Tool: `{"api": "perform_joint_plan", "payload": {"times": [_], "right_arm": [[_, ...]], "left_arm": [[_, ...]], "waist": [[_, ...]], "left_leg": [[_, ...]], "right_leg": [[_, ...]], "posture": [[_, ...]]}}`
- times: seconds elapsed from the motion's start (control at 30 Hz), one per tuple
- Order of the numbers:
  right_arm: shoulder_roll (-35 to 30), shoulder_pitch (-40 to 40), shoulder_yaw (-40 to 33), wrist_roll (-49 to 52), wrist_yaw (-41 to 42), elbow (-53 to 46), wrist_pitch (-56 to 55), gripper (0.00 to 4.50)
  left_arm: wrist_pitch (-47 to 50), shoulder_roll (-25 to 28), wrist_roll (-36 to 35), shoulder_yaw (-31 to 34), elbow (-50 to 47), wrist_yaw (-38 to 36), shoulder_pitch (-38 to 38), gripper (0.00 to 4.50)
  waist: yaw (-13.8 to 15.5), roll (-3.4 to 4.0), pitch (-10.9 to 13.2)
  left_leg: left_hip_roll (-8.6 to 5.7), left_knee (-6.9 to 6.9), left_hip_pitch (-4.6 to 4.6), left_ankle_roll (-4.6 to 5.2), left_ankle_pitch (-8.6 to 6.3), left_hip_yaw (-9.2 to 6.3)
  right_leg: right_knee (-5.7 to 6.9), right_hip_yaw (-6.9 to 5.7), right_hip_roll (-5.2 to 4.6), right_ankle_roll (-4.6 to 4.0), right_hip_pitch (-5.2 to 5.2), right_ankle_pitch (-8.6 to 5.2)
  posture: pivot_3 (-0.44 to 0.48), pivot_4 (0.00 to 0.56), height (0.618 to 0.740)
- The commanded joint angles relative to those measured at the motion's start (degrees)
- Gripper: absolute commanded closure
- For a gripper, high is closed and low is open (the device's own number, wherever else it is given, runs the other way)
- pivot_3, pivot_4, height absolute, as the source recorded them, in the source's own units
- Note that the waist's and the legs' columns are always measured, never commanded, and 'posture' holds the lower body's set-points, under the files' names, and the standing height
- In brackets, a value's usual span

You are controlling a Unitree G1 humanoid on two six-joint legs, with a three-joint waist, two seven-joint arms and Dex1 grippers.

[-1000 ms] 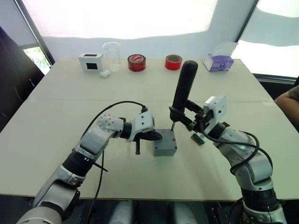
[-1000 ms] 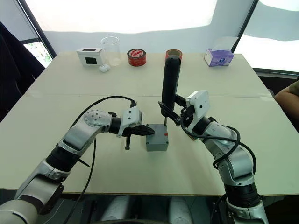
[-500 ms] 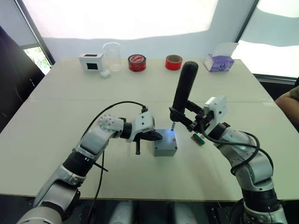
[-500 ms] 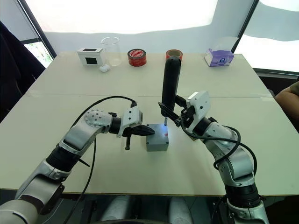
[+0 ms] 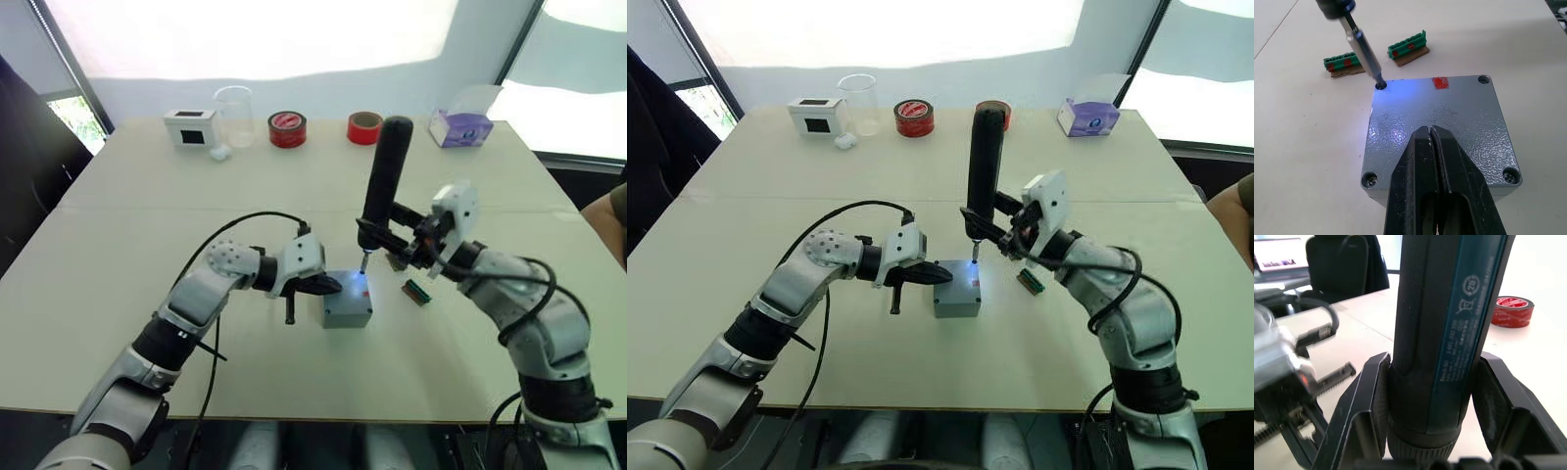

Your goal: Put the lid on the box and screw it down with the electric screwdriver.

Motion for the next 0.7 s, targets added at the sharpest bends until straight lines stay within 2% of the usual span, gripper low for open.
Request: {"api": "perform_joint_plan", "payload": {"times": [0.03, 0.13, 0.2, 0.27, 0.3, 0.43, 0.6, 0.7], "right_arm": [[-2.81, -11.07, -9.67, 12.88, -4.19, -1.03, 5.93, 2.65], [-6.02, -16.37, -13.16, 22.92, -8.88, 2.98, 15.27, 2.65], [-12.85, -19.14, -14.88, 29.29, -10.75, 8.74, 26.54, 2.65], [-18.47, -19.93, -14.90, 30.15, -11.87, 12.72, 32.90, 2.65], [-20.60, -19.99, -14.53, 29.94, -12.42, 14.19, 35.00, 2.65], [-32.23, -17.75, -10.02, 25.86, -13.32, 27.88, 50.47, 2.65], [-39.72, -14.03, -3.81, 26.96, -10.07, 32.40, 51.36, 2.65], [-41.97, -11.75, 2.57, 22.45, -7.88, 37.19, 51.36, 2.65]], "left_arm": [[0.97, -0.19, 0.17, -0.11, 0.44, 0.23, 0.63, 4.50], [4.11, -1.93, -3.16, 2.97, -0.64, 1.33, -0.02, 4.50], [11.47, -4.68, -11.62, 10.04, -2.88, 3.01, -2.93, 4.50], [15.30, -5.13, -15.77, 13.35, -4.93, 3.36, -4.44, 4.50], [16.22, -4.75, -16.45, 13.76, -5.85, 3.33, -4.59, 4.50], [17.64, 1.29, -18.00, 12.24, -14.06, -0.52, -2.22, 4.50], [19.26, 4.79, -19.94, 11.38, -19.29, -1.52, -0.05, 4.50], [18.21, 8.64, -17.34, 8.77, -22.31, -2.05, 2.70, 4.50]], "waist": [[-0.02, 0.11, 0.10], [0.06, 0.13, 0.21], [0.04, 0.08, 0.24], [0.11, -0.02, 0.41], [0.00, -0.10, 0.48], [-0.11, 0.13, 0.60], [-0.31, 0.47, 0.98], [-0.61, 0.54, 1.02]], "left_leg": [[-0.01, -0.05, -0.04, 0.00, 0.00, 0.01], [-0.02, -0.07, -0.26, -0.01, 0.01, 0.00], [-0.02, -0.08, -0.38, -0.01, 0.01, -0.03], [-0.07, 0.02, -0.78, 0.00, 0.01, -0.03], [-0.06, 0.18, -1.07, -0.01, 0.03, -0.06], [-0.21, 0.08, -1.10, 0.03, 0.02, 0.10], [-0.22, -0.04, -1.11, 0.03, 0.03, 0.17], [-0.21, 0.02, -1.09, 0.05, 0.03, 0.27]], "right_leg": [[-0.02, 0.00, -0.01, 0.00, -0.05, 0.00], [-0.02, -0.04, -0.02, 0.08, -0.27, 0.04], [-0.03, -0.08, -0.04, 0.20, -0.34, 0.11], [-0.03, -0.11, -0.12, 0.19, -0.65, 0.11], [0.00, -0.14, -0.11, 0.17, -0.88, 0.12], [-0.06, -0.13, -0.26, 0.17, -0.96, 0.14], [-0.20, -0.16, -0.23, 0.19, -0.97, 0.15], [-0.16, -0.18, -0.15, 0.21, -0.97, 0.16]], "posture": [[0.000, 0.150, 0.740], [0.000, 0.150, 0.740], [0.000, 0.150, 0.740], [0.000, 0.150, 0.740], [0.000, 0.150, 0.740], [0.000, 0.150, 0.740], [0.000, 0.150, 0.740], [0.000, 0.150, 0.740]]}}
